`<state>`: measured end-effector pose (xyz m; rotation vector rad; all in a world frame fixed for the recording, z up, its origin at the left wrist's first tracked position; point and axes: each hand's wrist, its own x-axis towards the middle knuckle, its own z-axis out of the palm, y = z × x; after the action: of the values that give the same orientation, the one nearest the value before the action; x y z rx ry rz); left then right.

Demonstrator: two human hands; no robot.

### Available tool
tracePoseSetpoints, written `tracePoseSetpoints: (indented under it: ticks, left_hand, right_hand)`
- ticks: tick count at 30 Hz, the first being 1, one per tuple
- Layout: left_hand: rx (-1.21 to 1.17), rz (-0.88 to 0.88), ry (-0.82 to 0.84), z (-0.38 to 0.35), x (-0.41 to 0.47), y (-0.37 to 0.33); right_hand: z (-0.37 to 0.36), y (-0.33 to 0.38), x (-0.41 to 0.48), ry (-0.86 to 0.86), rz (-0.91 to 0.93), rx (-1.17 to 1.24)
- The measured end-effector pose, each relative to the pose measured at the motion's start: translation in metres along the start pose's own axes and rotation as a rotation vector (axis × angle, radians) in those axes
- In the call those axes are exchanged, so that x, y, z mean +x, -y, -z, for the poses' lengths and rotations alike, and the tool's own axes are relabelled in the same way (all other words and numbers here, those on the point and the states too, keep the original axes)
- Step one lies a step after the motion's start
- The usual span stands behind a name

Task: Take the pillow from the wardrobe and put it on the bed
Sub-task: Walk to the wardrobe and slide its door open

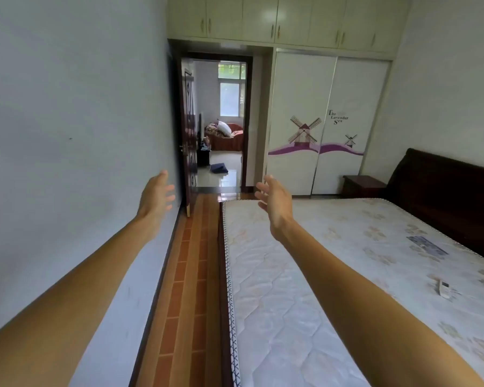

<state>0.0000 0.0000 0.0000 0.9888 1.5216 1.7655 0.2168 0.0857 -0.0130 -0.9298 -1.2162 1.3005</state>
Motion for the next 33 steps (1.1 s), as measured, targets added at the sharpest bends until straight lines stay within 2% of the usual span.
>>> tracePoseSetpoints:
  ticks: [16, 22, 28, 33]
  left_hand:
    - [-0.050, 0.048, 0.083, 0.048, 0.231, 0.043]
    - [-0.033, 0.027, 0.079, 0.034, 0.332, 0.065]
    - [-0.001, 0.019, 0.050, 0.004, 0.440, 0.078]
    - [-0.005, 0.026, 0.024, -0.016, 0.531, 0.084]
  right_hand:
    - [-0.139, -0.041, 0.164, -0.087, 0.011, -0.057]
    - [-0.175, -0.072, 0.264, -0.062, 0.045, -0.064]
    - [-0.195, -0.091, 0.387, -0.095, 0.002, -0.027]
    - [-0.217, -0.096, 0.483, -0.057, -0.003, 0.004]
